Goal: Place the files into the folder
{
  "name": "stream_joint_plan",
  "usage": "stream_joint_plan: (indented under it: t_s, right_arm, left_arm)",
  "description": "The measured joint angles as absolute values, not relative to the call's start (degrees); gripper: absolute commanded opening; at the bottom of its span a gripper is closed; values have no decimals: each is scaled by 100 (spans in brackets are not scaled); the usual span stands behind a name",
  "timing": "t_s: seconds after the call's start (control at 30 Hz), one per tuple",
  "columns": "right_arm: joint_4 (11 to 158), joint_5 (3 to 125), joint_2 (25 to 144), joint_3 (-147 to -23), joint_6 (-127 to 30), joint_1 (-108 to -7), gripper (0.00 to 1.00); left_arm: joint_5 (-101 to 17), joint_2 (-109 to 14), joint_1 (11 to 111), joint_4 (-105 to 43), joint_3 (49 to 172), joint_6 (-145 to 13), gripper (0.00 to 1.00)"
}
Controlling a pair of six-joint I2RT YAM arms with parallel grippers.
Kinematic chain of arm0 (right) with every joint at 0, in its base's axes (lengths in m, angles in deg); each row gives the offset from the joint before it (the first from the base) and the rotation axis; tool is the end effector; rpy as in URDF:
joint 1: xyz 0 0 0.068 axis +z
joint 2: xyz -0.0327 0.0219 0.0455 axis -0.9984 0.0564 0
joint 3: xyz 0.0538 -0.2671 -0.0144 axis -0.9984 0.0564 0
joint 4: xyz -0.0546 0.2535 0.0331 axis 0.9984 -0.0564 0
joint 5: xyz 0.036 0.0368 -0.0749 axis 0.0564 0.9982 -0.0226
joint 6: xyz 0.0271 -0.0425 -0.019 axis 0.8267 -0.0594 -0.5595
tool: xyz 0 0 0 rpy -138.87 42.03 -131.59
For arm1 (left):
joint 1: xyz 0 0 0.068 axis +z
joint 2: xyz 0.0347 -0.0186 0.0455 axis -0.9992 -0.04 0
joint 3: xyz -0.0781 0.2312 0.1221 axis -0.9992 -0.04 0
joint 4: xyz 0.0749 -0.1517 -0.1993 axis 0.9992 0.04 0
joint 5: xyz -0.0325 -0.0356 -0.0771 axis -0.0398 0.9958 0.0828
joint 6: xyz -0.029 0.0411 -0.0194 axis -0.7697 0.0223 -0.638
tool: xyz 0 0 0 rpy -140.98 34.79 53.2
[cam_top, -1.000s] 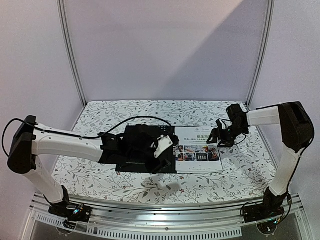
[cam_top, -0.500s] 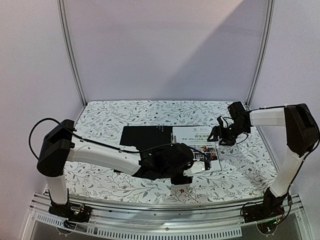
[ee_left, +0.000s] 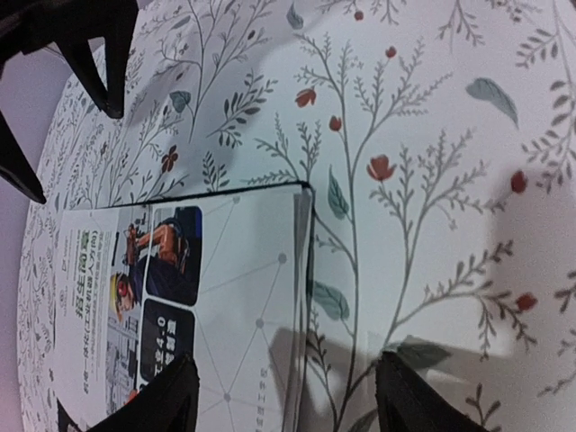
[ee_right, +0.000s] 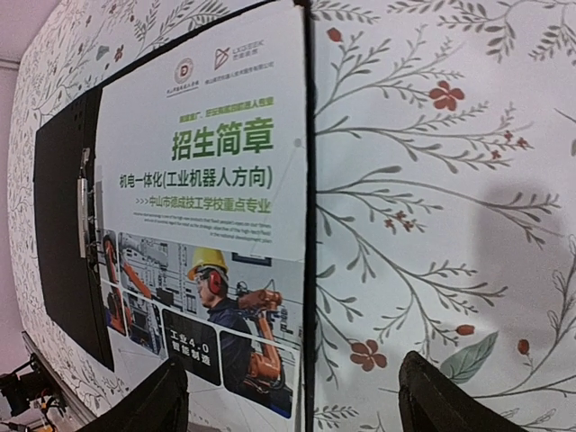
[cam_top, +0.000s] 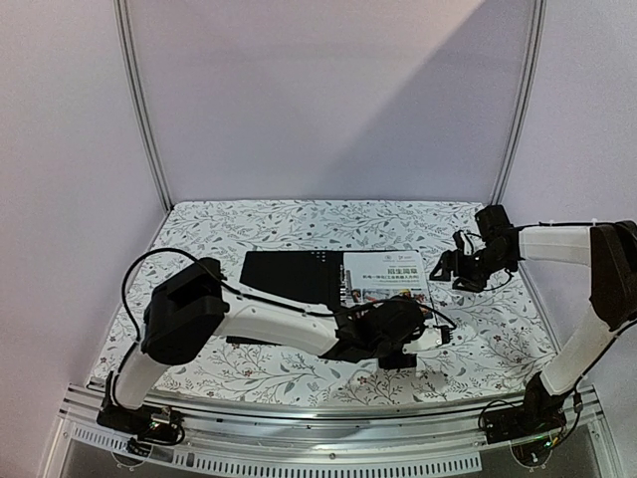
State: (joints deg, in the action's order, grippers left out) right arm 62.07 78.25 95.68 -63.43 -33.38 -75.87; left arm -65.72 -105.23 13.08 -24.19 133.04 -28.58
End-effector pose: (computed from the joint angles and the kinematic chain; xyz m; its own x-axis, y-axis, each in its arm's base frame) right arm 0.3037 0.0723 0.1779 -0.9321 0.1745 -0.3174 -0.0028 0.8728 0.4881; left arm 0.1441 -0.4878 0.1297 0.2137 0.7821 -0.5854 0.8692 0.1212 0.4793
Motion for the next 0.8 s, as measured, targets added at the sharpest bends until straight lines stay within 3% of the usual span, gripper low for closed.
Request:
stream_joint_plan:
  t_s: [0.4, 0.8]
  right_arm:
    - [6364, 7819, 9314, -6214, -3207, -7825, 79]
    - [6371, 7827, 9279, -6214, -3163, -7862, 79]
  left_arm:
    - [-6638, -11489, 1308, -2332, 14730, -3151, 68]
    - [-6834, -11765, 1336, -2354, 15007, -3219, 68]
